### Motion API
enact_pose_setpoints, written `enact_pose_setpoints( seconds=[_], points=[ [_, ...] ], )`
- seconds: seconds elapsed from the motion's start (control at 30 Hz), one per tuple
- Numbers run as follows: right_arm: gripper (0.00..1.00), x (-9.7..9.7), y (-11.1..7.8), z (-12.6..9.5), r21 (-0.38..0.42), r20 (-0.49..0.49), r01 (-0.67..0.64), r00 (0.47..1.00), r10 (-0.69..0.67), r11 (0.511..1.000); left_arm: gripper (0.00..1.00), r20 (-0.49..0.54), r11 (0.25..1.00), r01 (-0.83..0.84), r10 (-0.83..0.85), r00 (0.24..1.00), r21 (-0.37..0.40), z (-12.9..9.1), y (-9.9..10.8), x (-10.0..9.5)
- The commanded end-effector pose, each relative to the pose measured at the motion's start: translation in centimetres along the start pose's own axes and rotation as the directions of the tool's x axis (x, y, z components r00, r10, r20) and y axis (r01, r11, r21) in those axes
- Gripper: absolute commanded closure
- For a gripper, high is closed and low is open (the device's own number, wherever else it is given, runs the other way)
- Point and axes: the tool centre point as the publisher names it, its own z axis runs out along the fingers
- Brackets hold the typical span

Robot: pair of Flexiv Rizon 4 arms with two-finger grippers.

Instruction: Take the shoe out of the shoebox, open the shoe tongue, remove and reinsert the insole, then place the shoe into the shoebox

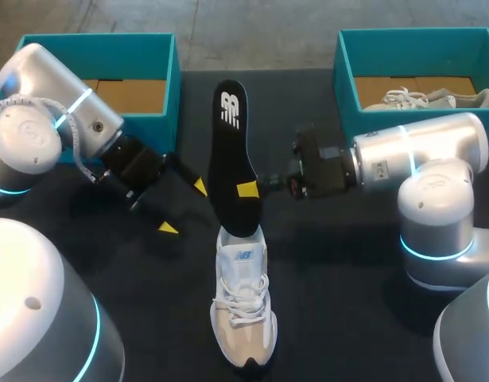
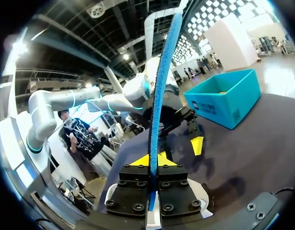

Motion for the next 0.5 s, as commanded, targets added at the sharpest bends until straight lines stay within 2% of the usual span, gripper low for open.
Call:
enact_pose_setpoints(
  seconds=[0.03,0.33,0.5],
  points=[
    [1.0,-0.14,0.14,0.07,0.012,-0.003,0.003,1.0,-0.003,1.0,0.0,0.002,1.0,0.009,-0.009,1.0,0.005,0.38,0.25,-0.17],
    [1.0,-0.87,0.39,-0.14,0.006,-0.007,0.012,1.0,-0.012,1.0,0.0,-0.012,1.0,0.026,-0.026,1.0,0.016,1.12,0.25,-0.12],
    [1.0,-0.9,0.67,0.45,0.003,-0.014,0.012,1.0,-0.012,1.0,0.0,-0.014,1.0,0.027,-0.027,1.0,0.016,1.15,0.25,-0.11]
  ],
)
